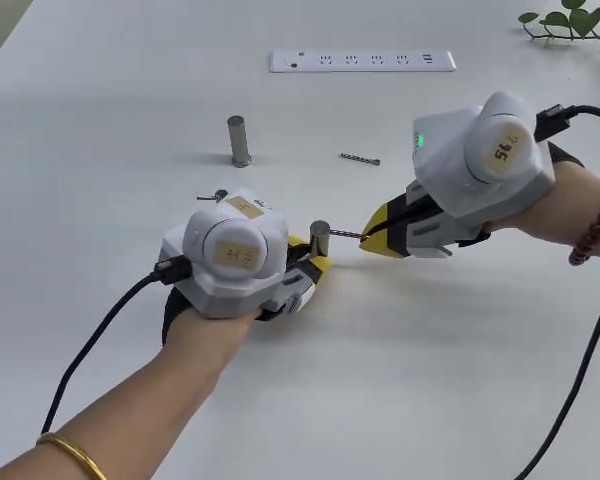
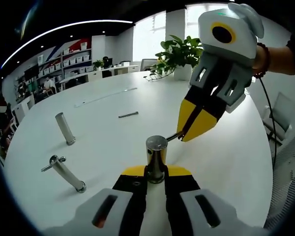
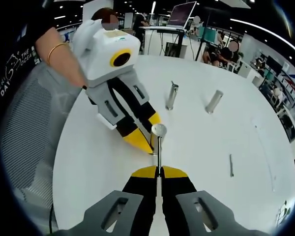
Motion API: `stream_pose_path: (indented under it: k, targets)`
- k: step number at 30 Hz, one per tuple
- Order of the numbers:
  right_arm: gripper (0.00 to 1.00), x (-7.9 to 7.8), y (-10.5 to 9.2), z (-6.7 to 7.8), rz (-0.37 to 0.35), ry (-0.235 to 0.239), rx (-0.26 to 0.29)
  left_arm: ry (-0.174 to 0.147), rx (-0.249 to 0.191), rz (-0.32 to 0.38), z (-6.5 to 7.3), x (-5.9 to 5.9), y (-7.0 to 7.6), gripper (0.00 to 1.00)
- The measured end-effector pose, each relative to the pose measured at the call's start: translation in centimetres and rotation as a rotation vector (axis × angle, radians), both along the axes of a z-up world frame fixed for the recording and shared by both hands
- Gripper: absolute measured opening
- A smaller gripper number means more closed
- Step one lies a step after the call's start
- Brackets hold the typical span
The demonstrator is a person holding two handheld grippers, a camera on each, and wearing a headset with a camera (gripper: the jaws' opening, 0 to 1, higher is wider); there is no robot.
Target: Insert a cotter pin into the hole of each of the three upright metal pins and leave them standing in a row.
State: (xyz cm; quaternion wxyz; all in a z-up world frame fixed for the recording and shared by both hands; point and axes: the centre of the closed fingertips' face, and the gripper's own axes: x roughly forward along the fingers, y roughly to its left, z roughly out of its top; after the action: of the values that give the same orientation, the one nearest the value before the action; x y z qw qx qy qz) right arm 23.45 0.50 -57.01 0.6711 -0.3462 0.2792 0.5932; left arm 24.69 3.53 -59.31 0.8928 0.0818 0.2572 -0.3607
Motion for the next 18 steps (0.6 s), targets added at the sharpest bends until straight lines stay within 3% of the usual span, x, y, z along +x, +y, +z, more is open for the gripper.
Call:
stream_pose_path:
  k: [18]
  targets:
    - [0.00,0.20,0.41,-0.05,0.037,-0.027,-0.037,0.015,0.003,0.017,-0.43,-0.11,0.09,0.11]
